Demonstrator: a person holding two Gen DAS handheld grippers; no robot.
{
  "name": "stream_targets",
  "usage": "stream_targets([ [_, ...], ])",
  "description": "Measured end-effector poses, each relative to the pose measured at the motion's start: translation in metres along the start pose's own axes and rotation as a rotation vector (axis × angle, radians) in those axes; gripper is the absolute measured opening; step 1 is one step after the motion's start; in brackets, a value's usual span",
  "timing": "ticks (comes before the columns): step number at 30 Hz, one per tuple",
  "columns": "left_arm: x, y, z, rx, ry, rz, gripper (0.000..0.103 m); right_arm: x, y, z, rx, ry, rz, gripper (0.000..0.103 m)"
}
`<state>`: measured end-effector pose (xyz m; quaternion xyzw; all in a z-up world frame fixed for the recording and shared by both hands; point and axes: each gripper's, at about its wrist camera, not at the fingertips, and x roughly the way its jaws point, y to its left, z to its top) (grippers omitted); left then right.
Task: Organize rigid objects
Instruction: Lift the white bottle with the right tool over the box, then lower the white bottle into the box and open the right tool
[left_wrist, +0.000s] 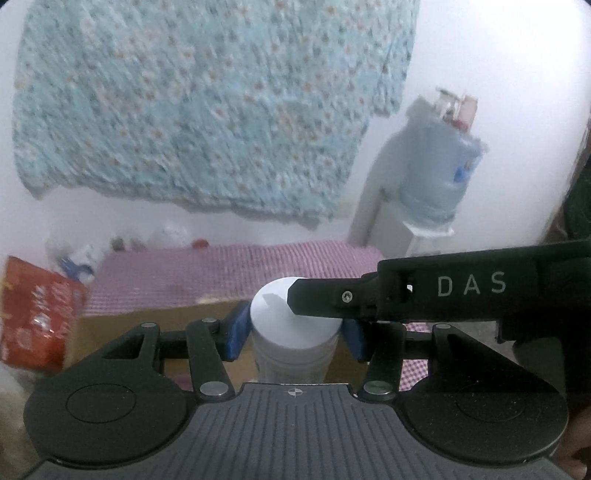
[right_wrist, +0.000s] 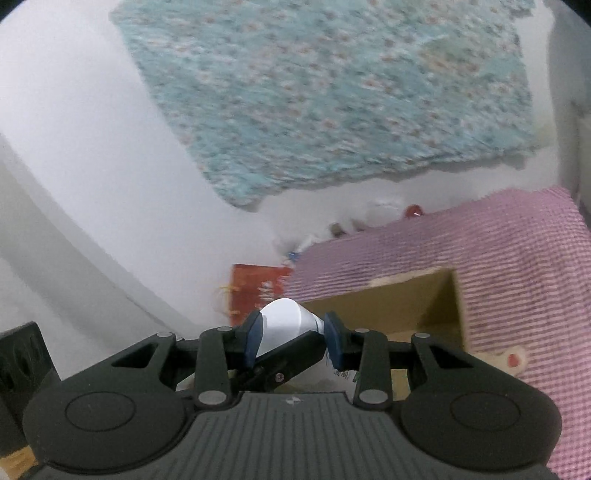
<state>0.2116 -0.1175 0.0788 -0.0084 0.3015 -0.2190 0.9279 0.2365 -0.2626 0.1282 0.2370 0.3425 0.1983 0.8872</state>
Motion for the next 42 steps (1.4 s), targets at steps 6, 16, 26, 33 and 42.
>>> stream_targets([
  [6,0.051,-0.005,-0.006,0.006,0.086,0.007,0.052,0.032,-0.052,0.005,0.044,0.050,-0.035,0.040],
  [16,0.083,-0.011,-0.021,0.030,0.172,0.016,0.053,0.057,-0.078,-0.005,0.010,0.111,-0.095,0.040],
  [26,0.081,-0.017,-0.025,0.069,0.186,0.033,0.069,0.056,-0.085,-0.013,0.009,0.133,-0.107,0.040],
  [33,0.057,-0.019,-0.015,0.069,0.124,0.049,0.089,0.035,-0.077,-0.011,0.033,0.052,-0.079,0.041],
  [42,0.004,-0.017,-0.006,0.062,0.033,0.042,0.099,-0.012,-0.054,-0.010,0.048,-0.065,-0.027,0.041],
])
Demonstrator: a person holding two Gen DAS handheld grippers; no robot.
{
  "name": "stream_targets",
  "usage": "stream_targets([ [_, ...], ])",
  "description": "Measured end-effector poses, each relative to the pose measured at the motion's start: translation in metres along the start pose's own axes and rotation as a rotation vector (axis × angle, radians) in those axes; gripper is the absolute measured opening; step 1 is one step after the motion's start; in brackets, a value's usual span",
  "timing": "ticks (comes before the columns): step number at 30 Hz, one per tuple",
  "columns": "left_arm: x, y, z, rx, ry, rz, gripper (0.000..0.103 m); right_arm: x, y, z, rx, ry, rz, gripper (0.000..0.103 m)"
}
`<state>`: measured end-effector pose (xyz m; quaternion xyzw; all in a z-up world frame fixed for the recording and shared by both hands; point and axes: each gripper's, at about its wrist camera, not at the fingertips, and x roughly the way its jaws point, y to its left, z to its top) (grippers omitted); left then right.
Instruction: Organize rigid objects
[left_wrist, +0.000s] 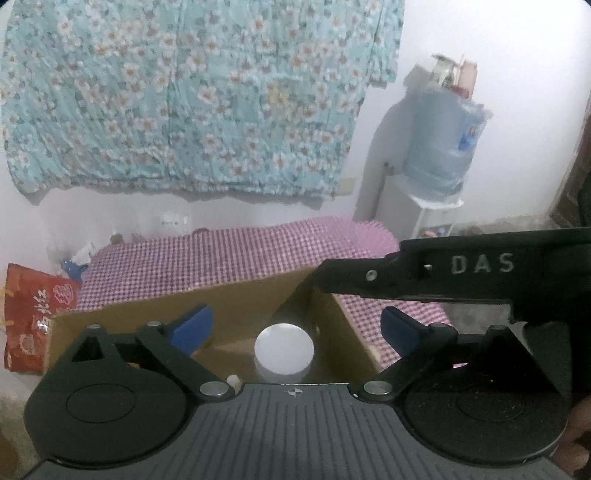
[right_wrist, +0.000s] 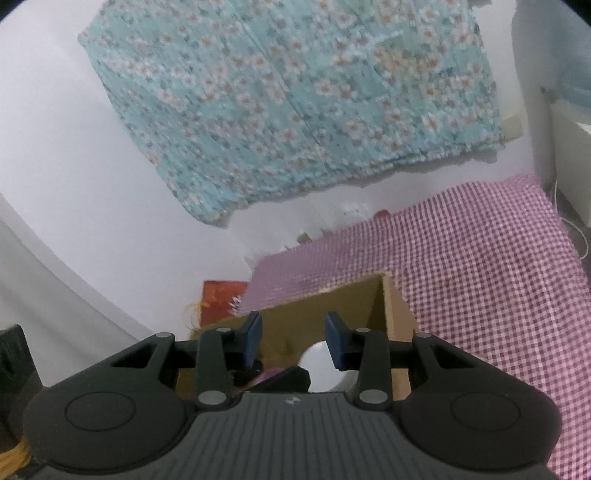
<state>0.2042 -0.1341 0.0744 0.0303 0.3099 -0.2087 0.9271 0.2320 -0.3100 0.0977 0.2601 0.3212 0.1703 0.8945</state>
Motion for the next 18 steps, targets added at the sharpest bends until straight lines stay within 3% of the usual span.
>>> stream_targets([
  [5,-0.043,0.010,0.000,-0.012,-0.056,-0.024,0.103,-0.039,0.028,-0.006,-0.030,-0.068,0.032,0.047],
  [9,-0.076,0.023,-0.009,-0.021,-0.080,-0.025,0.103,-0.071,0.052,-0.020,-0.058,-0.120,0.040,0.063],
  [13,-0.101,0.034,-0.026,-0.019,-0.078,0.044,0.103,-0.093,0.074,-0.043,-0.087,-0.163,0.026,0.081],
  [18,-0.114,0.047,-0.050,-0.026,-0.012,0.175,0.103,-0.098,0.090,-0.075,-0.099,-0.163,-0.036,0.098],
])
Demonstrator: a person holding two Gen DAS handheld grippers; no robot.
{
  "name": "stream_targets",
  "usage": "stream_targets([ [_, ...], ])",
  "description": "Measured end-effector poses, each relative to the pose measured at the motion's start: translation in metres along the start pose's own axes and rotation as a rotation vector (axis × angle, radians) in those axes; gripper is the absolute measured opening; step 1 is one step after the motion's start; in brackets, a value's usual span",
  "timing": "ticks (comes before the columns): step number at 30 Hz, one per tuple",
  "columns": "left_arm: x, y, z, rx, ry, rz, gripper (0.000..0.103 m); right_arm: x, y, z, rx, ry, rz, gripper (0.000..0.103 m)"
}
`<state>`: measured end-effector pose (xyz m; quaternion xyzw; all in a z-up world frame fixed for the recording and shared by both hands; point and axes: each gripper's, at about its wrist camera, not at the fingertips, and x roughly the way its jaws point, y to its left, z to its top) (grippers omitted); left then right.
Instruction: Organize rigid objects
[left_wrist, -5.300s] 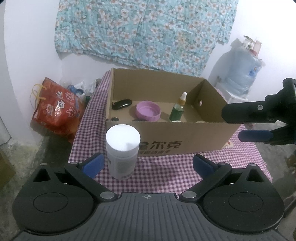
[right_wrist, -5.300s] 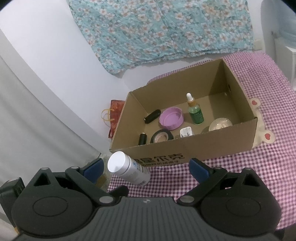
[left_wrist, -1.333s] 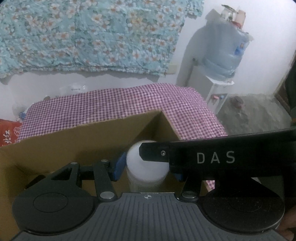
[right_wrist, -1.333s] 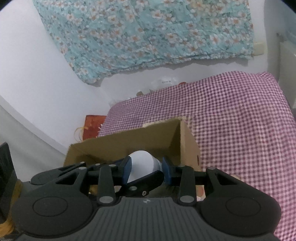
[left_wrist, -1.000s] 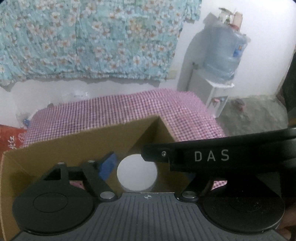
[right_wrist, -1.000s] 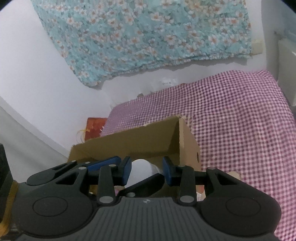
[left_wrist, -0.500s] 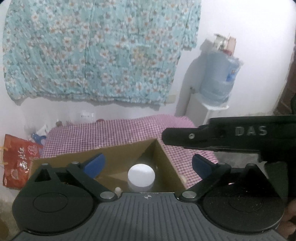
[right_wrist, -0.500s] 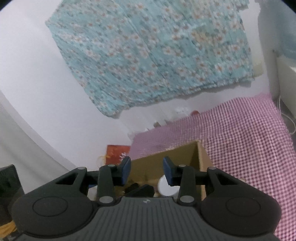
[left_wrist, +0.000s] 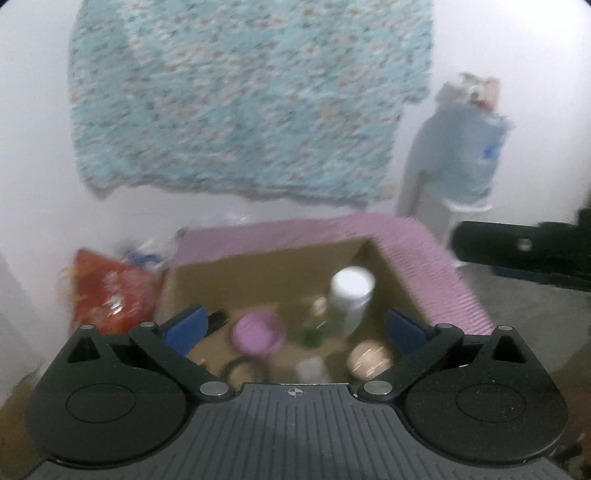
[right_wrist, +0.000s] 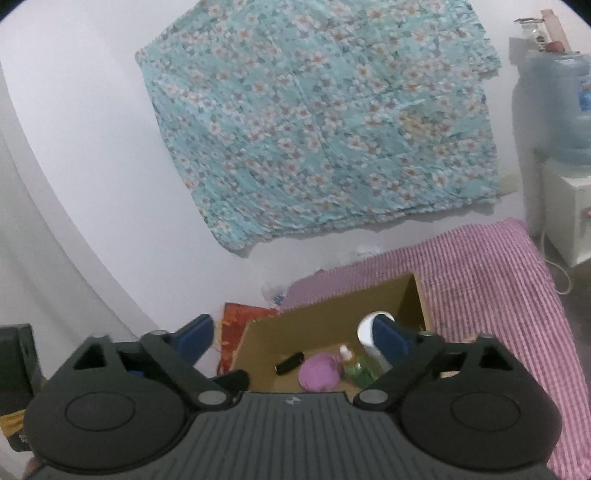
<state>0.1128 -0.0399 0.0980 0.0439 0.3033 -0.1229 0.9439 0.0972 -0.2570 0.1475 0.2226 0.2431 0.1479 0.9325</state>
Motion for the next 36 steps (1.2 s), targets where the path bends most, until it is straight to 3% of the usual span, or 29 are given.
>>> stream_targets([
  [6,-0.008,0.012,-0.024,-0.029,0.036,0.064,0.103,-0.001,0.016,-0.029,-0.015,0.037,-0.099,0.103],
  [18,-0.006,0.020,-0.054,-0.069,0.078,0.055,0.103,-0.002,0.044,-0.063,-0.153,0.096,-0.349,0.103],
  [28,-0.003,0.041,-0.068,-0.143,0.094,0.074,0.103,0.007,0.063,-0.081,-0.280,0.117,-0.487,0.103],
  [36,0.002,0.055,-0.071,-0.153,0.120,0.131,0.103,0.016,0.071,-0.089,-0.367,0.101,-0.522,0.103],
])
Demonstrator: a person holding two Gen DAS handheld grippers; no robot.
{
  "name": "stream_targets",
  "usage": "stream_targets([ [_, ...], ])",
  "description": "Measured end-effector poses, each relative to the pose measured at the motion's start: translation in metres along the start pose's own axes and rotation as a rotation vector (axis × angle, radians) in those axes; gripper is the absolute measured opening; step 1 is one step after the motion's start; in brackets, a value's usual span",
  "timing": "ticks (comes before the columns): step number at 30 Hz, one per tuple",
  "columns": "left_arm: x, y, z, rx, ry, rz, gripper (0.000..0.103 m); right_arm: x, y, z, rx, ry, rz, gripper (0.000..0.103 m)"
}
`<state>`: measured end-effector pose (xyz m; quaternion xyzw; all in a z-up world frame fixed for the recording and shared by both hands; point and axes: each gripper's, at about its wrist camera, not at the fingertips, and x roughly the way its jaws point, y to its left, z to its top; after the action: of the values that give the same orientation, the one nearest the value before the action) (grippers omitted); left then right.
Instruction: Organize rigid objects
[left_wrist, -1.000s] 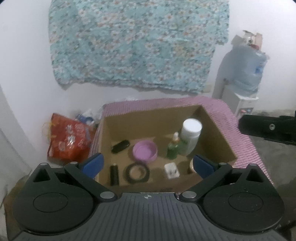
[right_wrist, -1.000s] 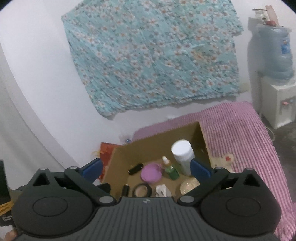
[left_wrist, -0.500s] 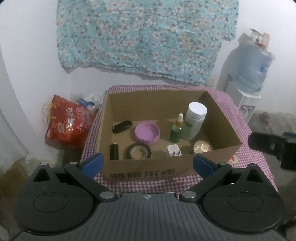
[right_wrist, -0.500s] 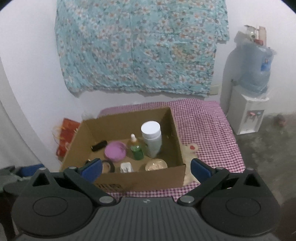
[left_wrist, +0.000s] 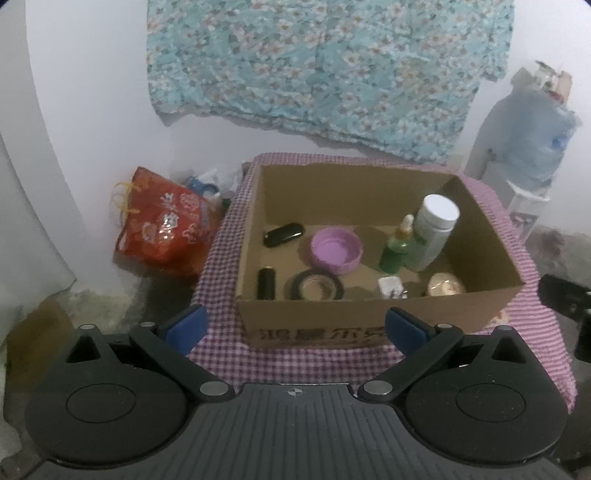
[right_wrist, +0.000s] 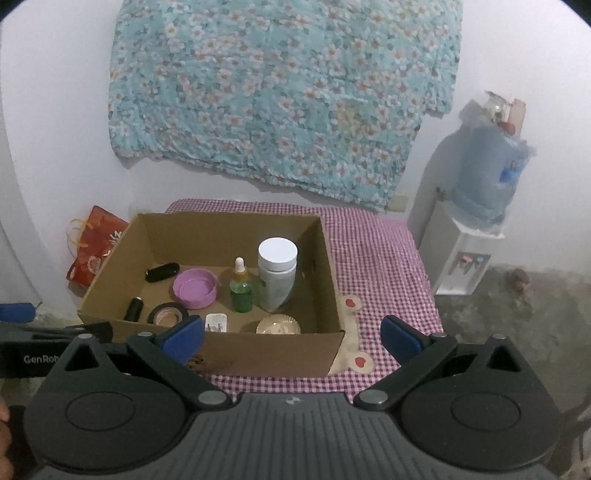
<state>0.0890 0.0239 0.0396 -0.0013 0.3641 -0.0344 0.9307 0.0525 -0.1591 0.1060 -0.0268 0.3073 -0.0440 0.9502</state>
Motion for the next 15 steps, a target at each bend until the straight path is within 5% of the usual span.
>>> stream_targets([
  [15,0.006,-0.001,-0.001,0.012,0.022,0.028,0.103,0.016,-0.001,-0.010,0.090,0.016,0.050,0.103],
])
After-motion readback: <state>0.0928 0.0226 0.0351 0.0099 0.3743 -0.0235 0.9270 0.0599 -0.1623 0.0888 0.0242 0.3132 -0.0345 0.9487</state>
